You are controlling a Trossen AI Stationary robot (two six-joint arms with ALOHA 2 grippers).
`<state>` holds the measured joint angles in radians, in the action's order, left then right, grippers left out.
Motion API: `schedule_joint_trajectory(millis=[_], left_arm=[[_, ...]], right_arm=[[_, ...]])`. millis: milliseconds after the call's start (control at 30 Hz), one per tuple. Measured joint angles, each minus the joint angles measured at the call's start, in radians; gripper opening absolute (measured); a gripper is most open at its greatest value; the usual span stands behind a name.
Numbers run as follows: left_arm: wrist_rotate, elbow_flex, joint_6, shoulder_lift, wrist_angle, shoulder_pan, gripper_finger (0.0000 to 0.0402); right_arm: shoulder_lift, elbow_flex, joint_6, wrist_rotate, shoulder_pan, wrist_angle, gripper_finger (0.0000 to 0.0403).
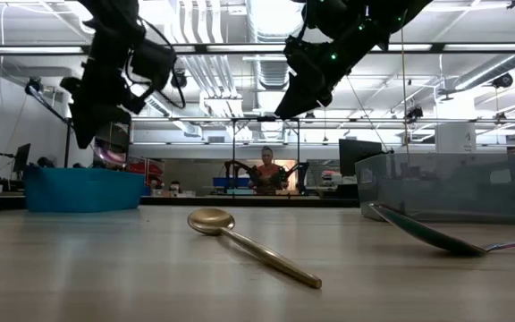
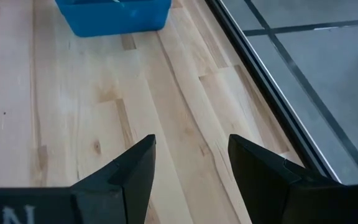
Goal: Sort silverware by color (type)
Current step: Put the blue spoon into the blue bin
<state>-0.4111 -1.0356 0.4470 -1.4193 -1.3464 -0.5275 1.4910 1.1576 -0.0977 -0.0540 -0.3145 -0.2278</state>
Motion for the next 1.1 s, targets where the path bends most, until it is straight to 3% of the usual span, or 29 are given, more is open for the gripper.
schedule_joint_trajectory(millis=[533, 767, 1100], left_arm=[[0.010, 0.004, -0.050, -0.208, 0.080, -0.016, 0.0006], [0.005, 0.004, -0.050, -0.226, 0.082, -0.016, 0.0011], [0.002, 0.004, -0.046, -0.225, 0.086, -0.016, 0.0048]], right_arm=[[0.000, 0.000, -0.011, 0.000, 0.000, -0.004, 0.0194], [0.000, 0.000, -0.011, 0.000, 0.000, -0.004, 0.0194], [0.000, 0.000, -0.011, 0.000, 0.000, -0.002, 0.0194]])
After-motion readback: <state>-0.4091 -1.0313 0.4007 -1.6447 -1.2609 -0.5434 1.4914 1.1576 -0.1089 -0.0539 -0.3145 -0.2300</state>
